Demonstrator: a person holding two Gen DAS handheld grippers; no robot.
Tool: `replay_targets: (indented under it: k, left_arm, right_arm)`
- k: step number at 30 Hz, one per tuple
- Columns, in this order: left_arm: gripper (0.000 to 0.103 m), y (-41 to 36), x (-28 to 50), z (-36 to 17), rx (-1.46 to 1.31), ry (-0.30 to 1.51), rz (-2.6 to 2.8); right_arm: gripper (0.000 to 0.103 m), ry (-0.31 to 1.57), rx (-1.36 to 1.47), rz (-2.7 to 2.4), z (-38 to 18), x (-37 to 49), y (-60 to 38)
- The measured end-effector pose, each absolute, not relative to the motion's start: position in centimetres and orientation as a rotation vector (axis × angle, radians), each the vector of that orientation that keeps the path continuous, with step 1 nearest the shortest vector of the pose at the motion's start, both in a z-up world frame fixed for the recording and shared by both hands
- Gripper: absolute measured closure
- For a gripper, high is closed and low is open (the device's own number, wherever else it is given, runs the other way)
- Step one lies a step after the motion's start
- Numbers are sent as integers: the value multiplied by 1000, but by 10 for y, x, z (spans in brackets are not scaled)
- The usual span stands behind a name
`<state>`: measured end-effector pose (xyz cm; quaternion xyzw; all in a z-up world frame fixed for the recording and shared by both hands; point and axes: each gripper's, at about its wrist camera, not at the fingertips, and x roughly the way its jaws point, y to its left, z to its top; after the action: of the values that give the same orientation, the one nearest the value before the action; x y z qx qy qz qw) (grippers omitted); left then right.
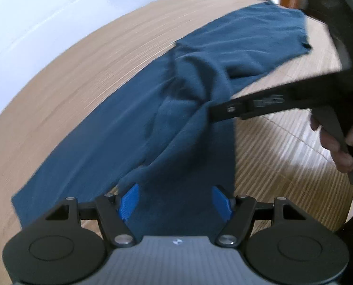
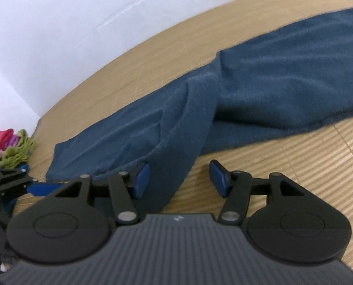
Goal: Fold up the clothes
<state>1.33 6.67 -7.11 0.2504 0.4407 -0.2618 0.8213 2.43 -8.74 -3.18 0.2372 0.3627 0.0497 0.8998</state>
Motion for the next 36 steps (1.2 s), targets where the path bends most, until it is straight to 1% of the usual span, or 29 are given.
replay_targets:
  k: [1, 2, 7, 8, 10, 11, 12, 13, 14, 17, 19, 20, 21, 22, 23, 24, 27, 28, 29, 30, 31, 32, 33, 35, 36]
  left_arm:
    - [32, 62, 11, -77, 556, 928, -572]
    - [32, 57, 8, -82, 579, 919, -586]
    - [27, 46, -1, -93, 613, 858, -632]
    - [24, 46, 1, -94, 605, 861, -628]
    - [25, 48, 6, -95, 577, 872, -621]
    - [34, 51, 10, -94, 559, 881, -621]
    - [70, 54, 14, -93, 541, 889, -621]
    - [94, 57, 18, -93, 521, 900, -621]
    - [100, 63, 25, -91, 473, 936, -617]
    - [101, 93, 48, -72, 258, 997, -623]
    - [101, 124, 67, -51, 79, 998, -591]
    - [101, 140, 76, -42, 3, 994, -565]
    - [101, 157, 88, -37, -57, 995, -527]
    - [100, 173, 100, -33, -116, 995, -489]
    - [100, 188, 113, -33, -163, 1003, -443]
    - [100, 202, 126, -35, -193, 1014, -379]
    - [98, 230, 154, -50, -235, 1057, -223]
    - [94, 233, 158, -55, -231, 1074, -212]
    - [85, 236, 163, -60, -227, 1091, -200]
    - [75, 236, 164, -65, -220, 1104, -184]
    - [69, 236, 164, -69, -213, 1118, -167]
    - [56, 234, 167, -73, -214, 1135, -154]
    - [53, 232, 168, -77, -219, 1151, -143]
    - [51, 232, 166, -78, -225, 1156, -138]
    - [47, 232, 165, -77, -224, 1148, -134]
  right_arm:
    - [89, 751, 497, 118, -31, 26, -85]
    - [92, 750, 502, 134, -29, 28, -82]
    - [92, 641, 545, 199, -5, 35, -75]
    - [92, 624, 541, 212, 1, 37, -74]
    - [92, 596, 535, 238, 9, 43, -71]
    - [92, 585, 531, 250, 13, 47, -69]
    - [92, 577, 526, 260, 15, 51, -68]
    - [92, 572, 515, 264, 17, 56, -66]
    - [92, 568, 503, 265, 18, 62, -64]
    - [91, 551, 502, 263, 23, 74, -63]
    - [89, 527, 511, 230, 32, 69, -69]
    - [86, 513, 507, 208, 35, 67, -73]
    - [79, 501, 498, 174, 37, 67, -77]
    - [75, 502, 492, 143, 36, 66, -82]
    - [66, 504, 487, 112, 35, 64, -87]
    - [63, 506, 482, 82, 34, 62, -92]
    - [57, 551, 487, 8, 20, 65, -103]
    - [57, 574, 484, -9, 15, 67, -104]
    - [57, 598, 481, -25, 11, 69, -105]
    - [57, 627, 472, -32, 5, 71, -104]
    - [57, 643, 450, -27, 2, 74, -100]
    - [57, 657, 427, -21, -1, 76, -97]
    - [57, 671, 403, -16, -4, 78, -93]
    - [57, 693, 335, -4, -6, 84, -84]
    - [57, 702, 302, 11, -7, 84, -80]
